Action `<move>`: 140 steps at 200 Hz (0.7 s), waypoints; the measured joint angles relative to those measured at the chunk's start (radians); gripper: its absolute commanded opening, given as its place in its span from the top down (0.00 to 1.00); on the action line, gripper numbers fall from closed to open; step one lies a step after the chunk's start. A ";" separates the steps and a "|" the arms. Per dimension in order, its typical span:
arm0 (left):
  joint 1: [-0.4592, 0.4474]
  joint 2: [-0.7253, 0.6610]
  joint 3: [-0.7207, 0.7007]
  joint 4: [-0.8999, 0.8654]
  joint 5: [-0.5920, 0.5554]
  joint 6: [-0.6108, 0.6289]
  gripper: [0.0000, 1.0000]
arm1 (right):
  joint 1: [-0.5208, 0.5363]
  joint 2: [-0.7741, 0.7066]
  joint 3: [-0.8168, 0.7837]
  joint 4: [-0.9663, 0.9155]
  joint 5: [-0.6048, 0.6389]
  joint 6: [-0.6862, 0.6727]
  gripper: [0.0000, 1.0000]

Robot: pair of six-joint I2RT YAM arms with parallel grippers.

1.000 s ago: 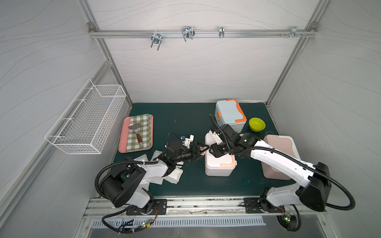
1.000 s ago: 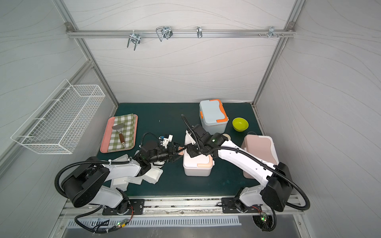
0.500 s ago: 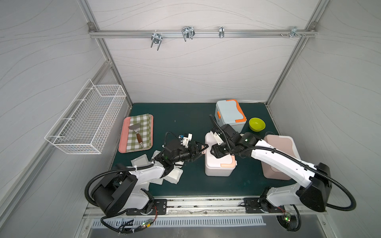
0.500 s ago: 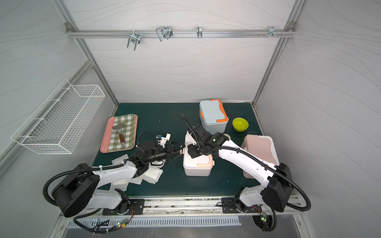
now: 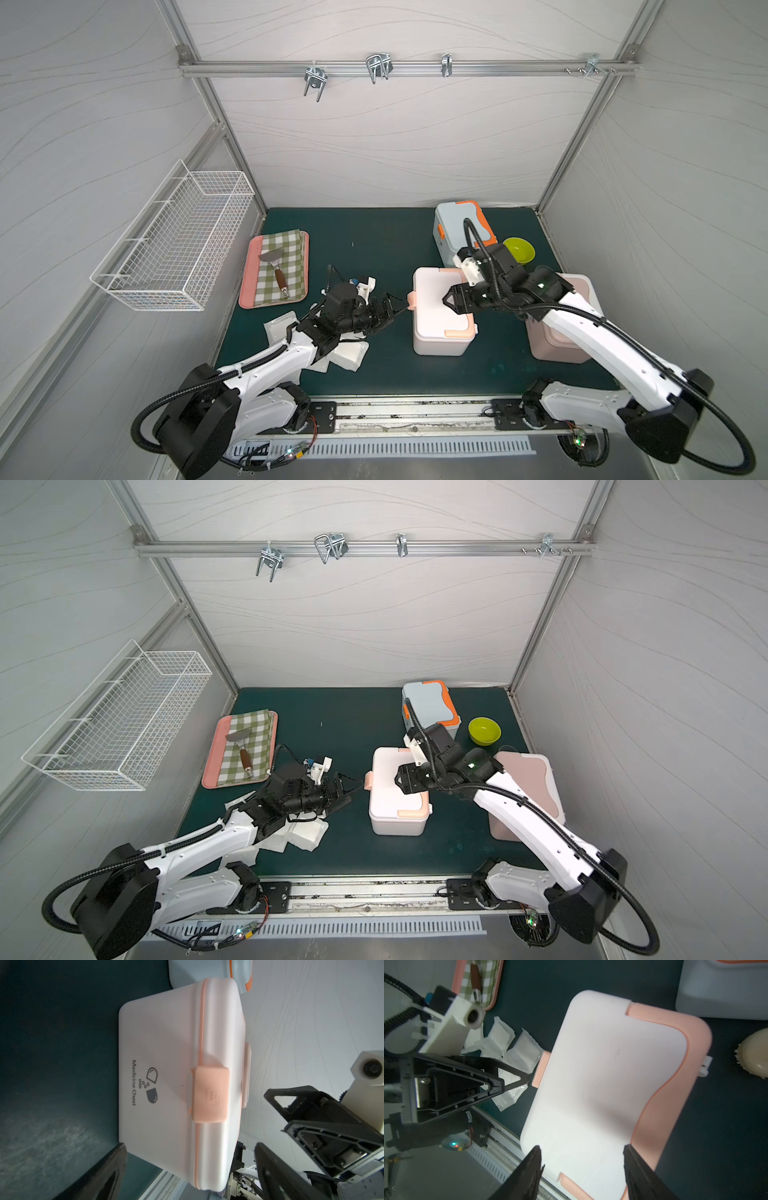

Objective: Open first aid kits and take out gauze
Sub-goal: Fasten the fastener of the first aid kit.

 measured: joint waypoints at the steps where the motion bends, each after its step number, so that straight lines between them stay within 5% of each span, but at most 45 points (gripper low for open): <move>1: 0.000 0.000 0.004 -0.008 0.000 0.004 0.05 | -0.003 -0.003 -0.002 0.000 -0.002 0.000 0.36; 24: 0.000 -0.002 0.090 -0.137 -0.003 0.069 0.16 | -0.116 -0.054 -0.059 0.003 -0.064 -0.001 0.36; 66: -0.022 0.036 0.325 -0.395 -0.045 0.230 0.54 | -0.249 -0.048 -0.138 0.009 -0.172 -0.006 0.42; 113: -0.043 0.143 0.441 -0.537 -0.077 0.333 0.73 | -0.276 -0.008 -0.151 0.049 -0.255 -0.011 0.42; 140: -0.047 0.197 0.446 -0.568 -0.089 0.359 0.75 | -0.276 0.018 -0.159 0.065 -0.284 -0.013 0.42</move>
